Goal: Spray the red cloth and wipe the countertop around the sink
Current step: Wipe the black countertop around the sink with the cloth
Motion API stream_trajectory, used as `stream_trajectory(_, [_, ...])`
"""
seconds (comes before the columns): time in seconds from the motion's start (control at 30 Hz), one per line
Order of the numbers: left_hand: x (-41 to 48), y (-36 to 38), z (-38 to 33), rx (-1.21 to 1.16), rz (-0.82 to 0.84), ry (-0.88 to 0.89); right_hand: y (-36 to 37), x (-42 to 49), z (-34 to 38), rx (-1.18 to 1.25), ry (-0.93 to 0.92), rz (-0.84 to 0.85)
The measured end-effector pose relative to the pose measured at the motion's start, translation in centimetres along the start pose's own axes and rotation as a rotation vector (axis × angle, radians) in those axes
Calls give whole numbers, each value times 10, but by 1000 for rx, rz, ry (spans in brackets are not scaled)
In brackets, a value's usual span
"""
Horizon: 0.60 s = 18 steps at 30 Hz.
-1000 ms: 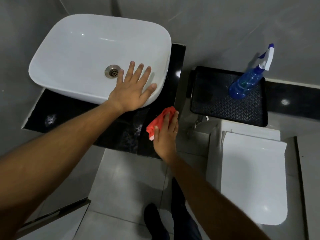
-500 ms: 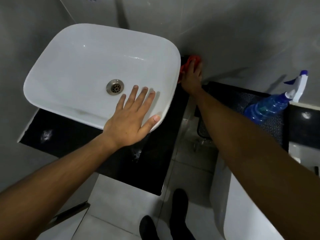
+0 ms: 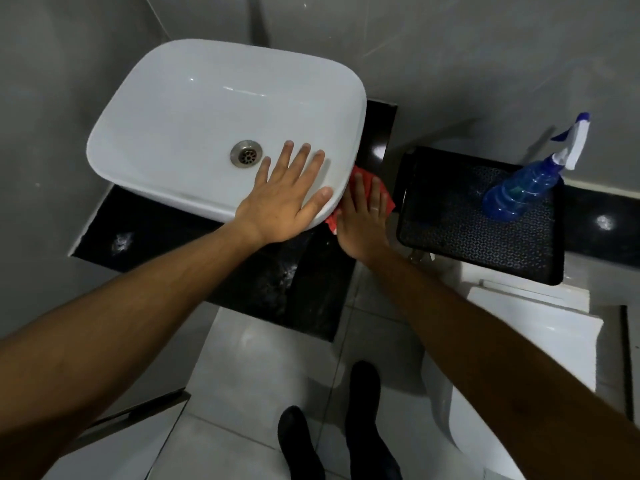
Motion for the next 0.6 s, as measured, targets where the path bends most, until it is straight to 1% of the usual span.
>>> stream_trajectory(0.13, [0, -1, -1, -18, -16, 20, 18, -50, 24, -29, -9, -35])
stream_trajectory(0.23, [-1, -1, -2, -8, -50, 34, 30, -81, 49, -79, -74, -35])
stream_trajectory(0.33, [-3, -4, -1, -34, -83, 49, 41, -109, 83, -68, -111, -28])
stream_trajectory(0.4, [-9, -8, -1, -124, -121, 58, 52, -132, 111, -44, -44, -21])
stream_trajectory(0.47, [-20, -12, -1, -274, -204, 62, 61, -152, 139, 3, 99, -14])
stream_trajectory(0.53, [-42, -14, 2, -387, -348, 53, 63, -160, 160, 64, 230, -21])
stream_trajectory(0.6, [-74, -9, 2, -359, -536, 63, 58, -157, 170, 168, 304, -4])
Point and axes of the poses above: each hand's wrist, its own x-axis towards the middle knuckle, its own y-axis out of the palm, z = x × y, the point moved 3 cm from there along x, towards the middle knuckle
